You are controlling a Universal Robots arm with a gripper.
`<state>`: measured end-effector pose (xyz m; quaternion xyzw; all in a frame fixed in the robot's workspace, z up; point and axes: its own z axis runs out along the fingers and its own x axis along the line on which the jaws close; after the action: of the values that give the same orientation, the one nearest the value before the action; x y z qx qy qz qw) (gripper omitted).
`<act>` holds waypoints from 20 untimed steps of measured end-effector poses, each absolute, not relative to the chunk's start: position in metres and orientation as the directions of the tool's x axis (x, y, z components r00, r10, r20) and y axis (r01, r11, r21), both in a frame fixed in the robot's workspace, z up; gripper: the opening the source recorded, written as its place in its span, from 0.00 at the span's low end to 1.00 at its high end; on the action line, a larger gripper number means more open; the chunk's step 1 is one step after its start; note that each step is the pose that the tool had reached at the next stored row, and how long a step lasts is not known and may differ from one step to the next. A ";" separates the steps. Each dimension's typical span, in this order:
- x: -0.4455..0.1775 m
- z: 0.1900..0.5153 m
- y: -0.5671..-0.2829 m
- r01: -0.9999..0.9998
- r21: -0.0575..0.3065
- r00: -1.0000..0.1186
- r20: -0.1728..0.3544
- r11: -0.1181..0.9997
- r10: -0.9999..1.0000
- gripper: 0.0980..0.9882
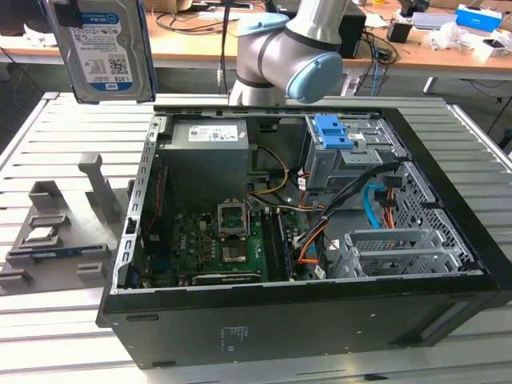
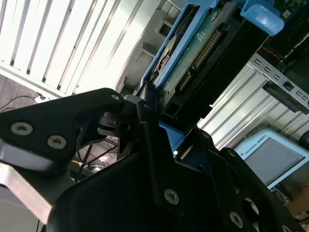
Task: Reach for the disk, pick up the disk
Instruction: 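Pick up the disk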
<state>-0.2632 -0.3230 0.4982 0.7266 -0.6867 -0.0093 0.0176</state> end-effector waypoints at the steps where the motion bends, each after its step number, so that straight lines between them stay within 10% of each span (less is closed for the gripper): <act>1: -0.260 0.498 -0.323 -0.998 0.038 0.057 0.011 -0.056 -0.998 0.30; 20: -0.194 0.498 -0.323 -0.998 0.039 0.057 0.010 -0.056 -0.998 0.30</act>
<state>-0.1936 -0.3230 0.4982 0.7266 -0.6867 -0.0097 0.0179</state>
